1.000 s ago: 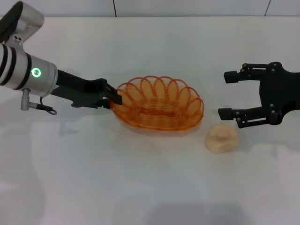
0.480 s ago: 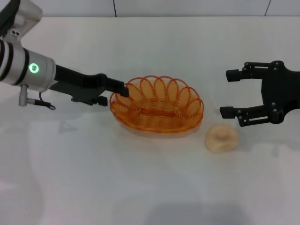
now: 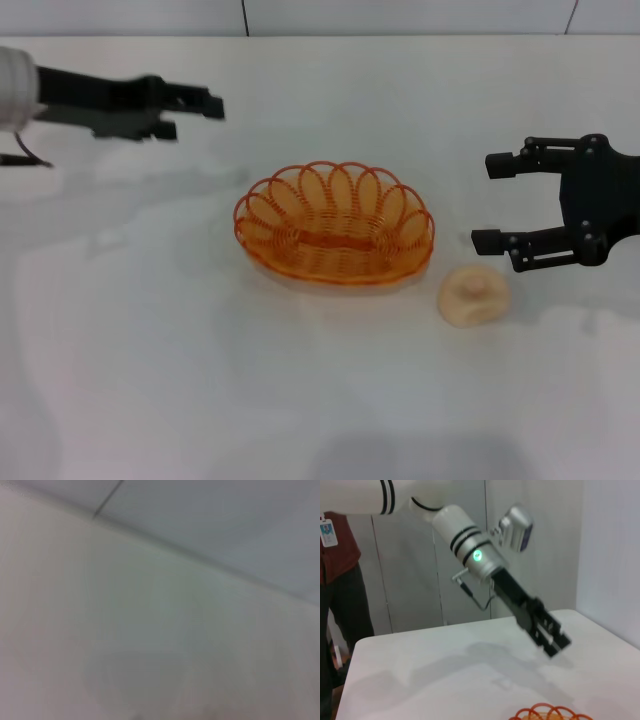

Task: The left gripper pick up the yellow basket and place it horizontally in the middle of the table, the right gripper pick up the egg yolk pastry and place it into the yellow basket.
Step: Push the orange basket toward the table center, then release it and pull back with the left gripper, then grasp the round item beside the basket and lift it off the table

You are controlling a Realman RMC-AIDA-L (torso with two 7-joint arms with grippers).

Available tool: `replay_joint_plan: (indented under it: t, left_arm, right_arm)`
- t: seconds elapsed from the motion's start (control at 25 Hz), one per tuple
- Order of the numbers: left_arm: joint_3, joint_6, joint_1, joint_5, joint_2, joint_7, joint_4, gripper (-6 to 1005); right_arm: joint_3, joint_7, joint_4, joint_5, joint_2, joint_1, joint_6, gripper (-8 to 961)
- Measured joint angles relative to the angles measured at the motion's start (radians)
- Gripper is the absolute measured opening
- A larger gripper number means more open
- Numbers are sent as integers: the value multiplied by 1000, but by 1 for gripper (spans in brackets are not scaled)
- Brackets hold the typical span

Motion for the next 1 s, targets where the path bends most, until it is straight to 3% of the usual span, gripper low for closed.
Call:
replay_joint_plan:
  t: [0.44,0.56,0.84,1.0]
  left_arm:
    - [0,172,106,-108,6,290,202,868]
    - [2,229,143,-107,6,370,261,868]
    - [7,348,195,-62,34,537,310,867]
    - [7,372,220,-28,33,649,322,868]
  right_arm:
    - [-26,86,-6,-103,1,22,8,841]
    - [-58,94,-8,-113,2,25,22,841]
    - [-158,154,-31,-177,3,34,120,841]
    - [-202,156,-32,-183,3,35,163,841]
